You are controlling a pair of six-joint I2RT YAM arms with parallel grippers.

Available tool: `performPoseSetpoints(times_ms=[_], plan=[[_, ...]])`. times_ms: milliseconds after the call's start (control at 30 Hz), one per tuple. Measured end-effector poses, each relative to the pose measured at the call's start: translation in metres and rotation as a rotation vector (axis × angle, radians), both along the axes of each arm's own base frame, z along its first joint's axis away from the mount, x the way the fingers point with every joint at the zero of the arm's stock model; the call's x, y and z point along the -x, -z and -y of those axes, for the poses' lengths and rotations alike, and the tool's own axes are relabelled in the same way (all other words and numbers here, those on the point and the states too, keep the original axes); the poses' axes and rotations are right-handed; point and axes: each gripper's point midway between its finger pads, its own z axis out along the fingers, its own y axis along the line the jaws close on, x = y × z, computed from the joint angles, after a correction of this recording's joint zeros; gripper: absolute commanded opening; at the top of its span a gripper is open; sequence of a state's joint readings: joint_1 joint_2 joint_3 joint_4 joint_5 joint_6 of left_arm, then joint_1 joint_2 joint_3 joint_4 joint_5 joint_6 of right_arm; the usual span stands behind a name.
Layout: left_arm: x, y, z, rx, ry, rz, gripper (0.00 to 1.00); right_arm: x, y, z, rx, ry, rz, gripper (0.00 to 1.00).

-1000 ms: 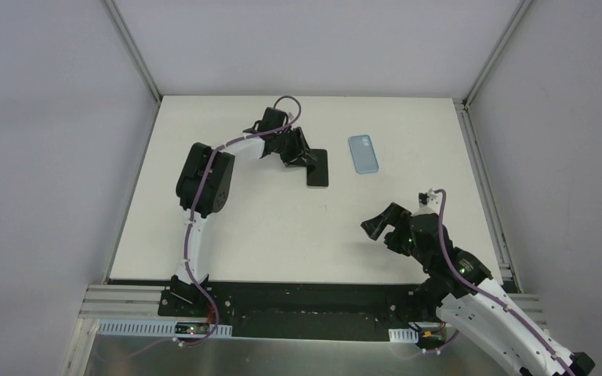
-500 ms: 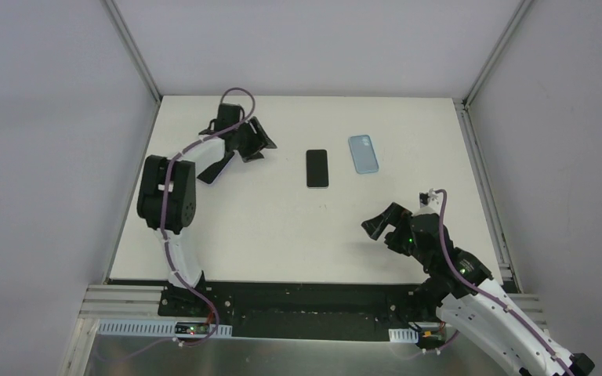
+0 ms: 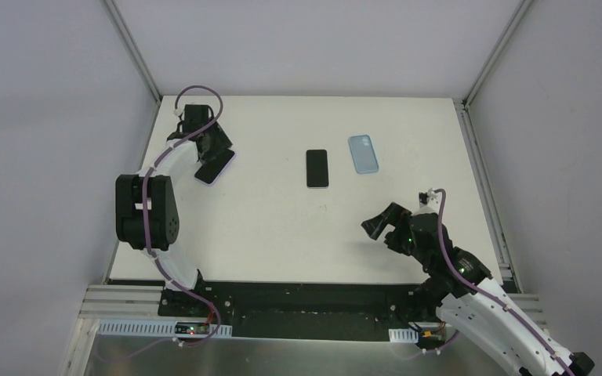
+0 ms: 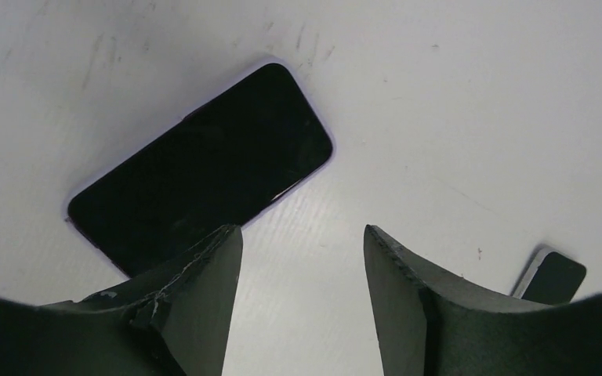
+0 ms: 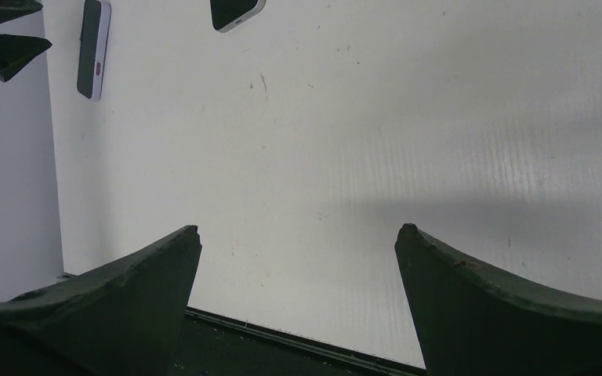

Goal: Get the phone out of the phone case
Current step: Move the phone to the center of the board.

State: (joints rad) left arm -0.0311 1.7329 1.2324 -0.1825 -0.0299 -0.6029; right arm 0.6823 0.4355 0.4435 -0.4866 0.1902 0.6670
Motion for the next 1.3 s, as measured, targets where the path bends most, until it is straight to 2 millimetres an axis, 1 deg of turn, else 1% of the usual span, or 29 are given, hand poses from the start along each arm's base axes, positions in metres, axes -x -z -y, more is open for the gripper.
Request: performPoseSetpoints(times_ms=[100, 233, 300, 367, 467, 567, 733, 1033, 1300], plan=[[0.004, 0.003, -0.014, -0.037, -0.004, -0.021, 0.58, -0.001, -0.001, -0.001, -0.003, -0.001, 0.004, 0.99], [0.006, 0.008, -0.049, -0.041, -0.077, -0.059, 0.56, -0.003, -0.003, -0.003, -0.01, 0.0, 0.01, 0.99], [0.006, 0.015, -0.066, -0.038, -0.117, -0.077, 0.56, -0.004, -0.002, -0.003, -0.005, -0.002, 0.004, 0.99], [0.011, 0.025, -0.081, -0.039, -0.158, -0.111, 0.57, -0.004, -0.001, -0.004, -0.003, -0.004, -0.001, 0.99], [0.017, 0.036, -0.09, -0.035, -0.185, -0.148, 0.57, -0.004, -0.002, -0.005, -0.006, -0.007, -0.001, 0.99], [0.019, 0.046, -0.089, -0.018, -0.194, -0.176, 0.56, -0.005, -0.003, -0.006, -0.011, -0.009, 0.001, 0.99], [0.015, 0.062, -0.078, 0.045, -0.173, -0.224, 0.55, -0.005, -0.004, -0.006, -0.014, -0.009, 0.004, 0.99], [0.012, 0.061, -0.068, 0.122, -0.161, -0.226, 0.53, -0.004, -0.008, -0.006, -0.028, -0.009, 0.022, 0.99], [0.015, 0.061, -0.054, 0.148, -0.122, -0.243, 0.52, -0.005, -0.008, -0.006, -0.029, -0.008, 0.022, 0.99]])
